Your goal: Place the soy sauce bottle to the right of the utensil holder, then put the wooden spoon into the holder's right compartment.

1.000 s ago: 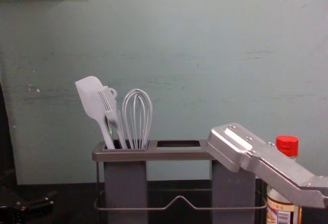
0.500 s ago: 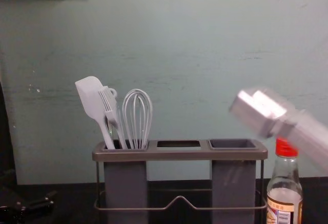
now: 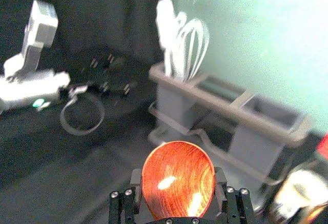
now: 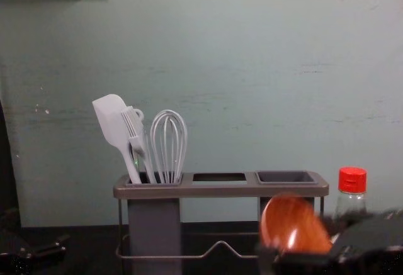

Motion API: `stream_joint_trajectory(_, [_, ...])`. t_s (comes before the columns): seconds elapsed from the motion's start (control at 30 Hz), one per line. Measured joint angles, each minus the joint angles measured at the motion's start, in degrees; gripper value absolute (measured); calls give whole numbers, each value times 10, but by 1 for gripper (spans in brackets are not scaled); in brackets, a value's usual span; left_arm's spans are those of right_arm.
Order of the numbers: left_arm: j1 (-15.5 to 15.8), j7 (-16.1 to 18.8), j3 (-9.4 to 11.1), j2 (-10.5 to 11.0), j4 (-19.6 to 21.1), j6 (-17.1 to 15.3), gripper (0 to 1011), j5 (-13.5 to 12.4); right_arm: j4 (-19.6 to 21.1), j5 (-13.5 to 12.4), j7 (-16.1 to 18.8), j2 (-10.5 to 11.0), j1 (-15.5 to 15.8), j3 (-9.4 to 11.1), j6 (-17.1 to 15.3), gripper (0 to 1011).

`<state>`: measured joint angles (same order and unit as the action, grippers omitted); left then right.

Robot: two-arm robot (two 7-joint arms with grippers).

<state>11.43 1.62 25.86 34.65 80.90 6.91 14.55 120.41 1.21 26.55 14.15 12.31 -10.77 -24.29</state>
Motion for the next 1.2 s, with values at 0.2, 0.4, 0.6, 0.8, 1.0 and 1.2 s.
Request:
stream_joint_trajectory(0.2, [0,0,0,0,0,0,1012,0,7,11,-57,-3,48,16,149,837])
stream_joint_trajectory(0.4, [0,0,0,0,0,0,1012,0,-3,12,-91,-3,74,26,293,837])
stream_joint_trajectory(0.6, [0,0,0,0,0,0,1011,0,-16,-4,-93,4,74,25,334,836])
stream_joint_trajectory(0.8, [0,0,0,0,0,0,1011,0,-15,-4,-93,3,75,25,336,836])
stream_joint_trajectory(1.0, [0,0,0,0,0,0,1012,0,-15,-4,-93,3,76,26,337,837])
stream_joint_trajectory(1.2, [0,0,0,0,0,0,1011,0,-14,-4,-94,2,76,26,337,837])
